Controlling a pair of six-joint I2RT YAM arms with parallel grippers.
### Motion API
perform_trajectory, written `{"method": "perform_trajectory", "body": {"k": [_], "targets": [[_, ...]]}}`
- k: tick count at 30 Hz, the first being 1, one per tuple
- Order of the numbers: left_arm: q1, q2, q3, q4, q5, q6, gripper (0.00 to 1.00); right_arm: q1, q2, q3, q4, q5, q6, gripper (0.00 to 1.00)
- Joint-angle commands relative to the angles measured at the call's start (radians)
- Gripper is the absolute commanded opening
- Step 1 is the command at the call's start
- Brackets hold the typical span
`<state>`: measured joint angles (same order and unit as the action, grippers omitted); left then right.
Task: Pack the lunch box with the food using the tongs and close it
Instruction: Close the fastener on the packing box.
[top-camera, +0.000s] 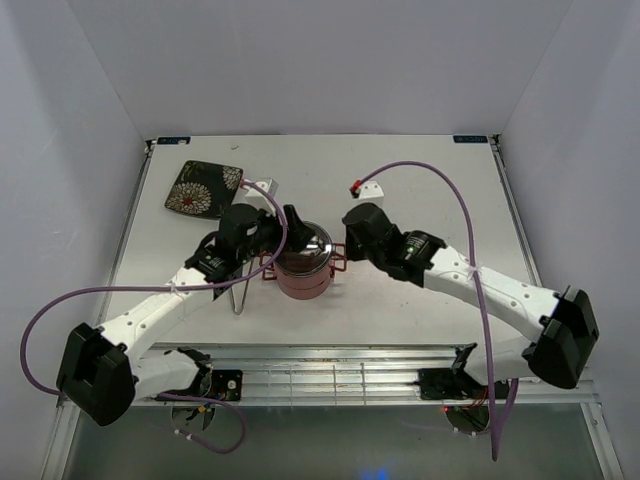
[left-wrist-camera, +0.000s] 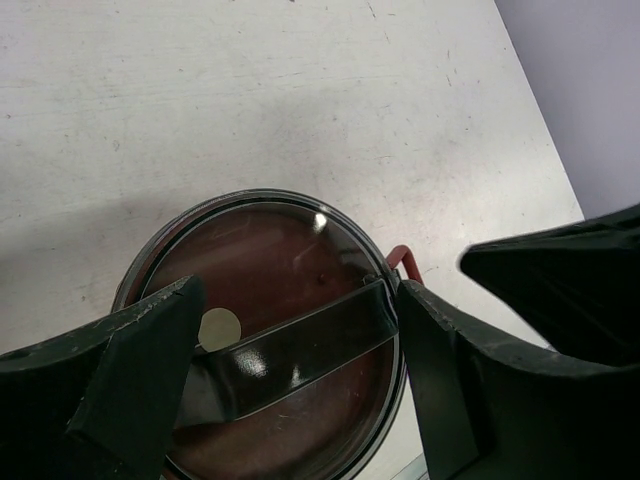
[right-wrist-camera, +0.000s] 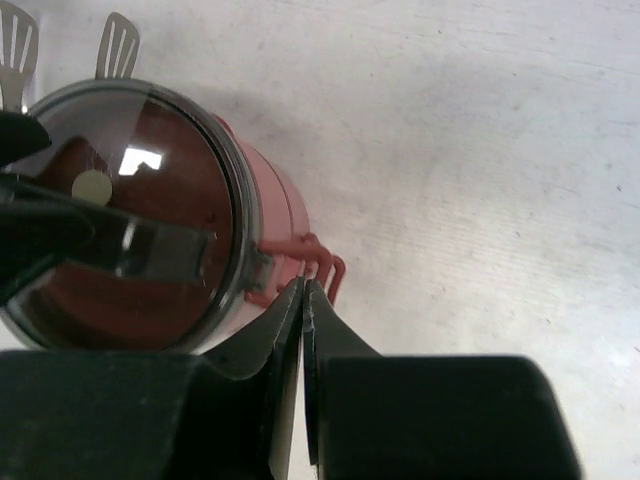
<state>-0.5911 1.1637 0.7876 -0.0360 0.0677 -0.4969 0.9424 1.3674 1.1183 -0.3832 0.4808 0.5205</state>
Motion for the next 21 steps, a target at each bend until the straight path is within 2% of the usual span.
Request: {"method": "perform_trajectory", "body": {"k": [1,6,10,16,21], "targets": [[-0.009,-0.039,-0.014,-0.012,0.017,-0.006,0.87,-0.001,-0.062,0.022,-0.109,-0.030,-0.001,0.08],[-0.009,-0.045,-0.019,-0.007,0.024,-0.008,0.87,0.009,-0.031,-0.080,-0.008,-0.111,0.021,0.08],[-0.009,-0.044,-0.031,0.004,0.026,-0.009,0.87,0.024,0.135,-0.120,0.009,-0.146,0.080,0.08],[-0.009,-0.041,-0.044,0.016,0.020,0.003,0.87,0.024,0.266,-0.160,0.109,-0.160,0.095,0.08],[-0.009,-0.030,-0.031,0.028,0.027,0.027,0.87,0.022,0.191,-0.153,0.083,-0.142,0.093,0.08]]}}
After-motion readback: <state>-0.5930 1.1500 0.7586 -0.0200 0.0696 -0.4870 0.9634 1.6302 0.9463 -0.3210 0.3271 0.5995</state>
